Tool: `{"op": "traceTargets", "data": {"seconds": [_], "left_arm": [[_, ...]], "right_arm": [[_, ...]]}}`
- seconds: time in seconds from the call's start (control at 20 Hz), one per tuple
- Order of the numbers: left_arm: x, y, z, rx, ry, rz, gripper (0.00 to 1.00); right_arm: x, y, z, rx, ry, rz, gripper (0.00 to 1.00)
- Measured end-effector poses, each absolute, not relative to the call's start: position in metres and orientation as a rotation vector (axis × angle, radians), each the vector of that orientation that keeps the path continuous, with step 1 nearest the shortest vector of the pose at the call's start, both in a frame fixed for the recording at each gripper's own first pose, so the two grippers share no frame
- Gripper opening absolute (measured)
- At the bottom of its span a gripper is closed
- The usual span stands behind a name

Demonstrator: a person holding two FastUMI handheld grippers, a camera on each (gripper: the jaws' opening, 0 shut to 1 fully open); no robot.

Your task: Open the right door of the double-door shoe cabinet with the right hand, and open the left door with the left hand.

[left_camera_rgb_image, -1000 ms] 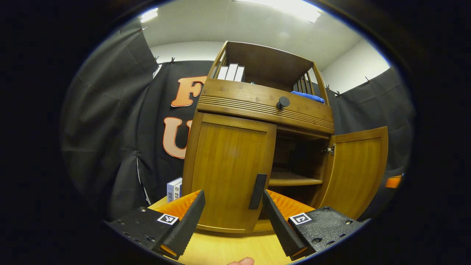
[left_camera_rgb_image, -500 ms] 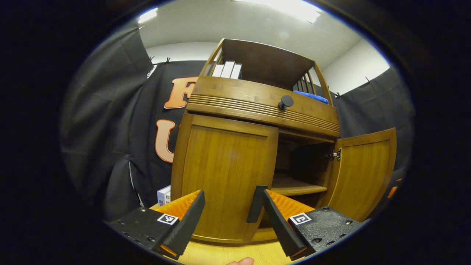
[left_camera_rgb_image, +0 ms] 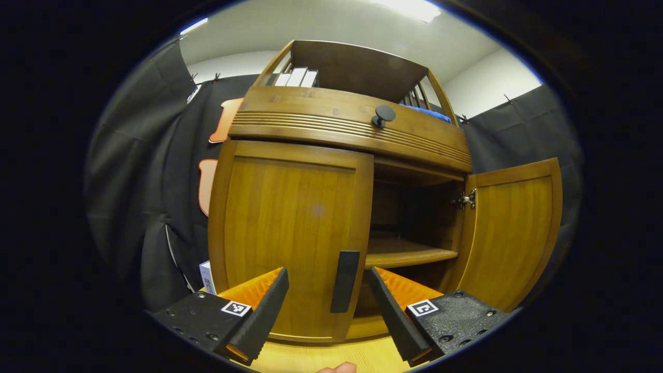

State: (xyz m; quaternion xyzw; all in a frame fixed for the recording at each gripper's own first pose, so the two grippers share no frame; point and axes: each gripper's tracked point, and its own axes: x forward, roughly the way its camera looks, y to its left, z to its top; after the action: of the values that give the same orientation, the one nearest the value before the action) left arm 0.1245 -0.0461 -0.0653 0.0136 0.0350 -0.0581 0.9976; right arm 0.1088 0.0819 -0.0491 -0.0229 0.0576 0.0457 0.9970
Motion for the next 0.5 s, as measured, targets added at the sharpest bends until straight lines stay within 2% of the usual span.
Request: {"op": "traceTargets", "data": {"seconds": [0.15, 0.2, 0.5], "left_arm": [[0.145, -0.063, -0.081, 0.055, 0.086, -0.144, 0.92], [0.154, -0.065, -0.087, 0.049, 0.096, -0.153, 0.92], [0.199, -0.058, -0.13, 0.083, 0.156, -0.104, 0.92]], "right_arm": [[0.106, 0.083, -0.05, -0.058, 0.121, 0.09, 1.0], [0.105, 0.082, -0.051, -0.062, 0.121, 0.086, 0.94], [0.103, 0.07, -0.048, -0.076, 0.12, 0.052, 0.94]]}}
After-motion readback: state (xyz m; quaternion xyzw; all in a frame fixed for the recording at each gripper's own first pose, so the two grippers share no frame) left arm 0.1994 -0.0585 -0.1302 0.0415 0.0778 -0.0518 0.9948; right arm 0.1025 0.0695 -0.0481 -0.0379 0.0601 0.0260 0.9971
